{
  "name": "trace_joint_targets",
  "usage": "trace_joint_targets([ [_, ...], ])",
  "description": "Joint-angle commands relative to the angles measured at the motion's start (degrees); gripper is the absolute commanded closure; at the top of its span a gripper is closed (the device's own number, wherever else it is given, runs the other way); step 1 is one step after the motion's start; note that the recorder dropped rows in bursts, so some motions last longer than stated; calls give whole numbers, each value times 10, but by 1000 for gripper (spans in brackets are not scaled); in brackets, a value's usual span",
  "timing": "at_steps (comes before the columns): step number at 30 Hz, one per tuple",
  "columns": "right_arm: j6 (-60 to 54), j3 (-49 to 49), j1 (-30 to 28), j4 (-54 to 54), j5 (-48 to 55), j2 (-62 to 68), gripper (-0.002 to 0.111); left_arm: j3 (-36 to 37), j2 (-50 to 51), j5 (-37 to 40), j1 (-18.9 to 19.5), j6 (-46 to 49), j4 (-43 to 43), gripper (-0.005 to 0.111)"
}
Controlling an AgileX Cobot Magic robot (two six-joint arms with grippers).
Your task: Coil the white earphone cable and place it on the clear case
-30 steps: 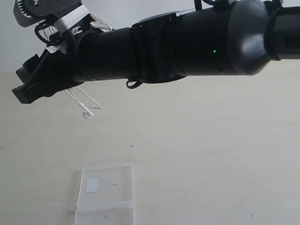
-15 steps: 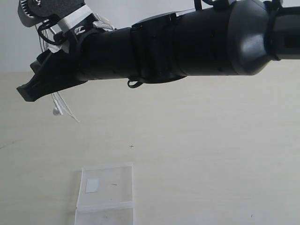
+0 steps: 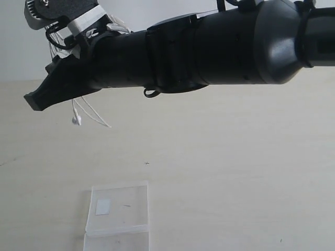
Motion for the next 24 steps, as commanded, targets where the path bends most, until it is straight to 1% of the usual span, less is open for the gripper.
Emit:
trace_joint_targets([
  [1,20,1,1,2,-52,-6,108,-4,-8,57,1,14,13,107],
  [4,18,22,1,2,-54,-22,108,-4,-10,94,1,29,16,107],
  [7,8,45,1,2,-58,-47,108,-4,-10,128,1,65,16,107],
  [11,-2,67,1,2,-60,-90,108,0,-10,155,1,98,16,107],
  [16,-7,74,1,2,-60,-136,108,34,-10,153,1,106,16,107],
  [21,-6,74,1,2,-71,-159,108,74,-10,100,1,106,15,107],
  [24,-7,78,1,2,-120,-161,108,85,-10,72,1,110,27,107],
])
